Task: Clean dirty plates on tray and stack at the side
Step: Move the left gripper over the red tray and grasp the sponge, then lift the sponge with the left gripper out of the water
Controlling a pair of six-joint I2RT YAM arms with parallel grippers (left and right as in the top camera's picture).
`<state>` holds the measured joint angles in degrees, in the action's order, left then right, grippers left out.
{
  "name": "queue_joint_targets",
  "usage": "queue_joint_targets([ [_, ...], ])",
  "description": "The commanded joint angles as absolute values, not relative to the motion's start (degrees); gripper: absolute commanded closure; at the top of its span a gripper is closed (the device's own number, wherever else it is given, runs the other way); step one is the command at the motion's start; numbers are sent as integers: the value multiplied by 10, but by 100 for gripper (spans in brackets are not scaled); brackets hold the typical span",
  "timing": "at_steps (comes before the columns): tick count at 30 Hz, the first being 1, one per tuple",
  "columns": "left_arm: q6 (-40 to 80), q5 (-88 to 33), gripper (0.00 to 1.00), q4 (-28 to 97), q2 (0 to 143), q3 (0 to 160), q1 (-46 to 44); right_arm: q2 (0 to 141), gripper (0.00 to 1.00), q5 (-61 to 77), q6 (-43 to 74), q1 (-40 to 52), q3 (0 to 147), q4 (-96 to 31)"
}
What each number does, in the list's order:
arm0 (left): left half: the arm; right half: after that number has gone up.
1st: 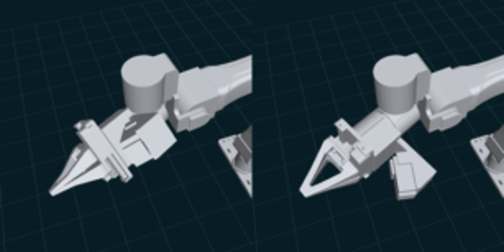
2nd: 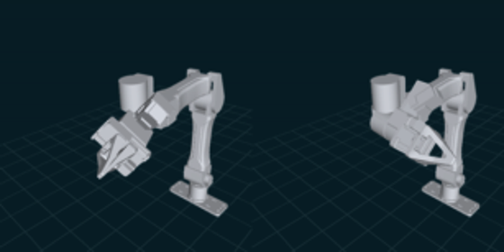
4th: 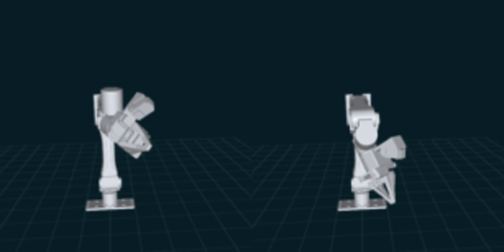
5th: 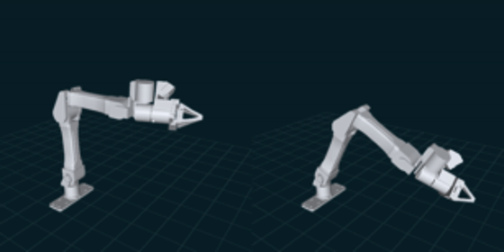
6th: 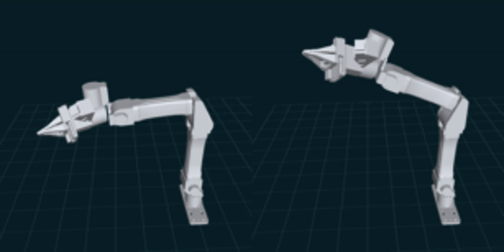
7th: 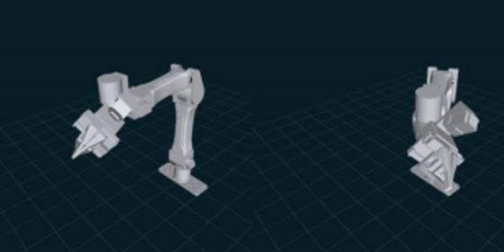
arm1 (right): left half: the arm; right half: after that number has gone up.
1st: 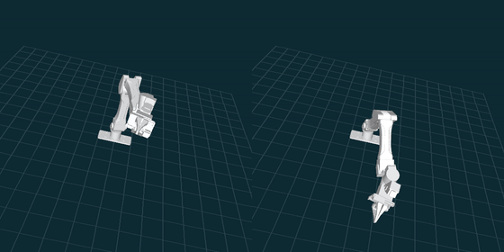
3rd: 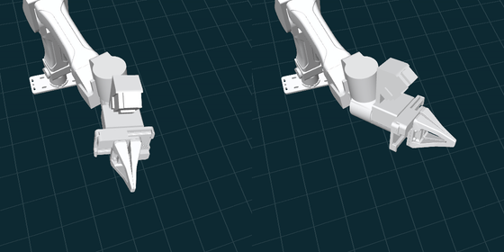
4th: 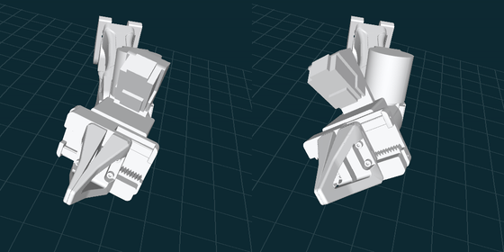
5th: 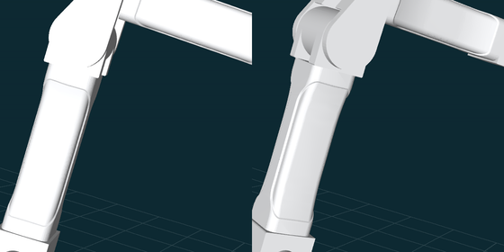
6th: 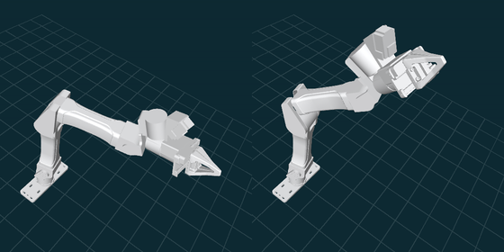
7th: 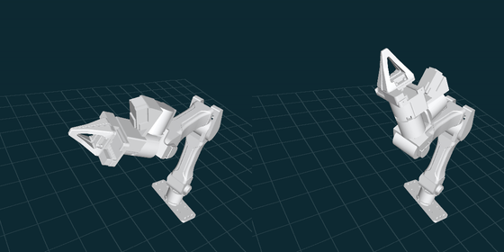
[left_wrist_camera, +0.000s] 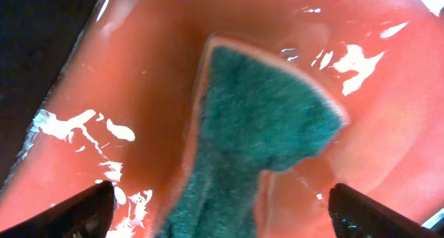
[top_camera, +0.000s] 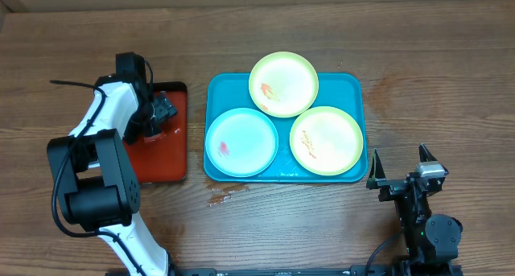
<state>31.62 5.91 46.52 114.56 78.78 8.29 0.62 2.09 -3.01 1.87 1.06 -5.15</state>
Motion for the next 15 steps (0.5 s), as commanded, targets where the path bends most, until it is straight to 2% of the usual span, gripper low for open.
queue_joint_targets([
  [1, 310, 44, 19, 468, 1155, 801, 85, 2, 0, 16, -30, 15, 5, -48],
  [4, 310, 44, 33, 467, 1155, 801, 85, 2, 0, 16, -30, 15, 5, -48],
  [6, 310, 45, 34, 467, 1155, 800, 85, 2, 0, 16, -30, 15, 5, -48],
  [9, 311, 46, 30, 464, 1155, 793, 85, 2, 0, 16, -30, 15, 5, -48],
  [12, 311, 44, 17, 458, 1159, 781, 85, 2, 0, 16, -30, 15, 5, -48],
  [15, 311, 32, 13, 462, 1165, 777, 85, 2, 0, 16, -30, 15, 5, -48],
])
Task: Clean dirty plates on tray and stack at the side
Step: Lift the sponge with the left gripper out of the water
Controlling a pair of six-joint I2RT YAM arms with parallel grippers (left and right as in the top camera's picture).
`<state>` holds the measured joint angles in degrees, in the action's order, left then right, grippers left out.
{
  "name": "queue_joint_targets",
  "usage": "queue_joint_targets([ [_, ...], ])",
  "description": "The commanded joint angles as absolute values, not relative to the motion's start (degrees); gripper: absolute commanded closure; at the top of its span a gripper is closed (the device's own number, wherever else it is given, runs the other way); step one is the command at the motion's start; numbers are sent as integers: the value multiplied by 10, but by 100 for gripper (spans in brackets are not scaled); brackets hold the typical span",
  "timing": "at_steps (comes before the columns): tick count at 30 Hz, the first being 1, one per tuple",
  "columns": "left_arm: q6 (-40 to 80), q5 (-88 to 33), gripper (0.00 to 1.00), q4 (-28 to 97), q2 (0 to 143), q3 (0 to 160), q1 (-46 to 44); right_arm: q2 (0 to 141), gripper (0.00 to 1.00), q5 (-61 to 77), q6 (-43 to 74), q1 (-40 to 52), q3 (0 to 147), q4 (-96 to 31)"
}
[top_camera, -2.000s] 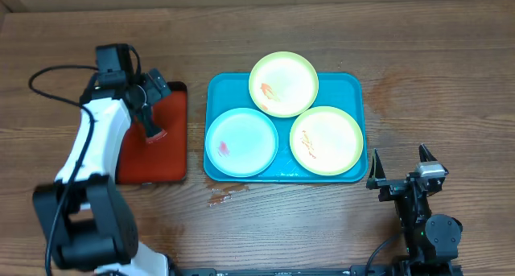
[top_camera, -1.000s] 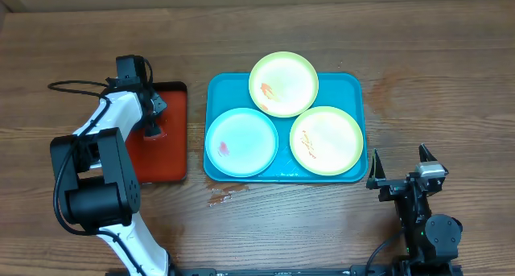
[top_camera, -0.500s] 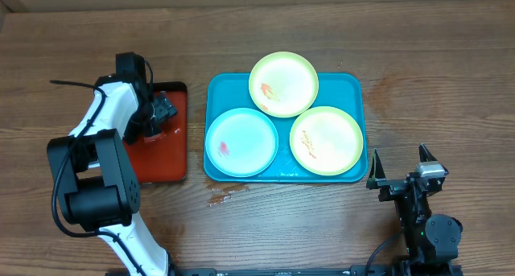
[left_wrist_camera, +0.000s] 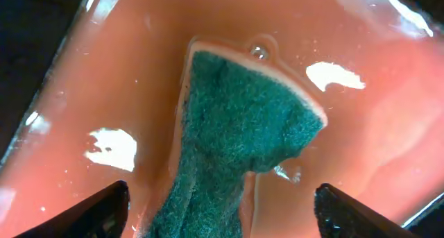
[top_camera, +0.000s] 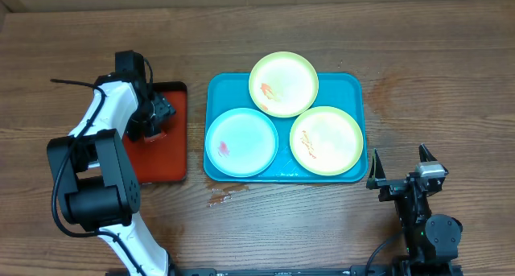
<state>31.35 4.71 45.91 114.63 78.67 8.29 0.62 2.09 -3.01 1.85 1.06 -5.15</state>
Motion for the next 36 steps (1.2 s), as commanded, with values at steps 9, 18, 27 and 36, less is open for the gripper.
queue_joint_targets([
  [9, 304, 32, 81, 472, 1166, 777, 85, 2, 0, 16, -30, 15, 5, -48],
  [18, 283, 36, 0, 474, 1166, 777, 87, 2, 0, 16, -30, 15, 5, -48],
  [27, 239, 36, 31, 406, 1166, 777, 87, 2, 0, 16, -30, 15, 5, -48],
  [36, 239, 36, 96, 474, 1164, 820, 87, 2, 0, 16, -30, 15, 5, -48],
])
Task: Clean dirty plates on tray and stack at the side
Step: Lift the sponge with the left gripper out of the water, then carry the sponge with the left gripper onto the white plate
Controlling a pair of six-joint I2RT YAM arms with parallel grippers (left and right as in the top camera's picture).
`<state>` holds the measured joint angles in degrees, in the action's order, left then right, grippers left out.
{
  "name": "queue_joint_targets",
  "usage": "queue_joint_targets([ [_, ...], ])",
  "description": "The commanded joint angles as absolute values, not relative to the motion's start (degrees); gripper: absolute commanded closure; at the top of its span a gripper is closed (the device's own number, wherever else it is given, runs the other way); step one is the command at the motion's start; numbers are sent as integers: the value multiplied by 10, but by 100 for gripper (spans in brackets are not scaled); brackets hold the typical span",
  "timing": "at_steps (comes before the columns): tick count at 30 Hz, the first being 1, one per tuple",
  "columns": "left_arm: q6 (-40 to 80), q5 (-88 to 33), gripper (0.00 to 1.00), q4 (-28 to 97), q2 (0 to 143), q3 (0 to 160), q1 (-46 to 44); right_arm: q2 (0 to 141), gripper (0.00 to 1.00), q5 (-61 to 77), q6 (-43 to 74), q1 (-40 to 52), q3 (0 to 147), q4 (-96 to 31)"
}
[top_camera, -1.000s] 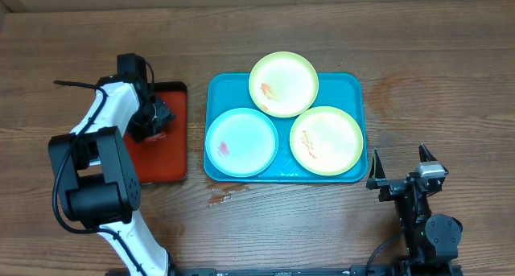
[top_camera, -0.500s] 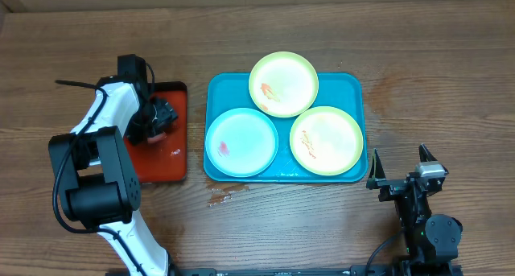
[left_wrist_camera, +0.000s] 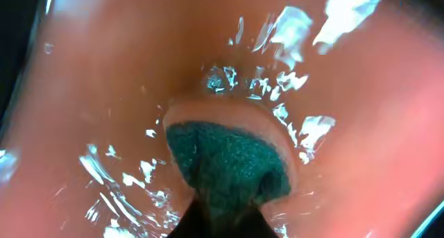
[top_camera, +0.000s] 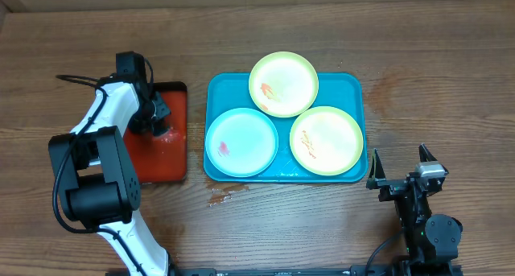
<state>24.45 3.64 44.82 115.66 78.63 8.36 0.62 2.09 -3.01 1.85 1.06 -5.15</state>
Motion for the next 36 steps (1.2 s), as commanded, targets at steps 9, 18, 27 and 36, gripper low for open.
queue_joint_targets([
  [9, 240, 62, 96, 717, 1165, 1039, 93, 2, 0, 16, -30, 15, 5, -48],
  [18, 247, 69, 96, 651, 1167, 953, 91, 2, 0, 16, -30, 15, 5, -48],
  [27, 238, 8, 96, 710, 1143, 997, 91, 2, 0, 16, -30, 15, 5, -48],
  [36, 142, -153, 96, 792, 1060, 1018, -22, 2, 0, 16, -30, 15, 5, -48],
])
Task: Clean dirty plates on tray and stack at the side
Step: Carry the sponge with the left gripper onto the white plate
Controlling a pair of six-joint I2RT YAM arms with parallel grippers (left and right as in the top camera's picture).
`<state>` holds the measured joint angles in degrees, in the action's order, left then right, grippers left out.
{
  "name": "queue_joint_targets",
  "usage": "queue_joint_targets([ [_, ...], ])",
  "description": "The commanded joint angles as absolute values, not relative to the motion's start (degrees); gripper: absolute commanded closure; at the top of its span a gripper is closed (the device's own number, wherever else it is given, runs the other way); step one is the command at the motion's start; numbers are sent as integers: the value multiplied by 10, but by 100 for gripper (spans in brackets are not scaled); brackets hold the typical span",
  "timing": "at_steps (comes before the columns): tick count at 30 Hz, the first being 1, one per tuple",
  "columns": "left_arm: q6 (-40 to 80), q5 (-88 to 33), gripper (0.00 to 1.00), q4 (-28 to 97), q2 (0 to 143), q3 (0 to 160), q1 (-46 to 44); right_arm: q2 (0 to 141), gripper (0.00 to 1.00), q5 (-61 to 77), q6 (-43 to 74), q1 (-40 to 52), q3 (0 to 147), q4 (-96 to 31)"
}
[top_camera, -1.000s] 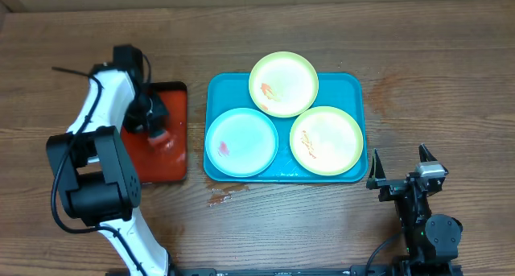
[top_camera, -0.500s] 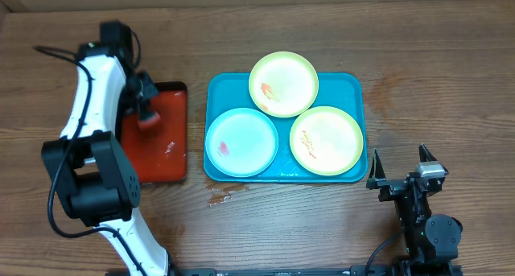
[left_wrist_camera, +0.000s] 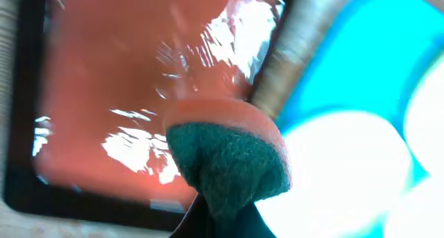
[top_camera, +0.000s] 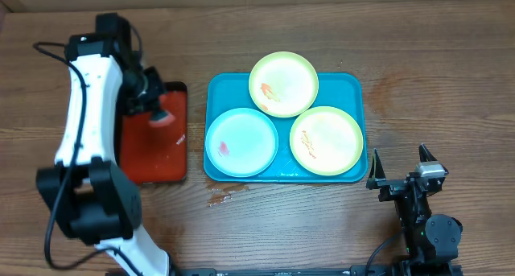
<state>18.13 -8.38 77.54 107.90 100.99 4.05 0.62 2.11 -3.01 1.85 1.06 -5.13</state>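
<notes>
My left gripper is shut on a sponge, green scrub side with an orange backing, held above the right edge of the red water tray. On the blue tray lie three dirty plates: a light blue one with a red stain, a yellow-green one at the back, and another yellow-green one at the right. The right gripper stands open at the table's front right, apart from everything.
The red tray holds water and sits left of the blue tray. A wet smear marks the wood in front of the blue tray. The table's right side beyond the blue tray is bare wood.
The left gripper, shut on the sponge down in the red tray's water, now holds it lifted above the tray's right edge, near the blue tray. The right arm is unchanged.
The left gripper stood open over the sponge lying in the red tray's water, then lower around it. By 1.2 s ago it was shut on the sponge in the water. Now the sponge hangs in the air between the red tray and the blue plate.
</notes>
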Motion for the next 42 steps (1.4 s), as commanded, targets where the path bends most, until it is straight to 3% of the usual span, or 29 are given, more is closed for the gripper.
queue_joint_targets([
  [1, 142, -153, 96, 796, 1060, 1013, -45, 2, 0, 16, -30, 15, 5, -48],
  [6, 187, -139, 96, 711, 1061, 927, -179, 2, 0, 16, -30, 15, 5, -48],
  [12, 271, -68, 96, 540, 1061, 792, -268, 2, 0, 16, -30, 15, 5, -48],
  [23, 356, 1, 96, 345, 1068, 667, -277, 2, 0, 16, -30, 15, 5, -48],
  [25, 362, 6, 88, 317, 1071, 657, -277, 2, 0, 16, -30, 15, 5, -48],
  [26, 362, 9, 82, 311, 1073, 656, -277, 2, 0, 16, -30, 15, 5, -48],
  [29, 359, 32, 44, 310, 1075, 656, -277, 2, 0, 16, -30, 15, 5, -48],
  [33, 333, 36, 41, 326, 1074, 662, -274, 2, 0, 16, -30, 15, 5, -48],
  [42, 323, 18, 54, 490, 1045, 797, -248, 2, 0, 16, -30, 15, 5, -48],
])
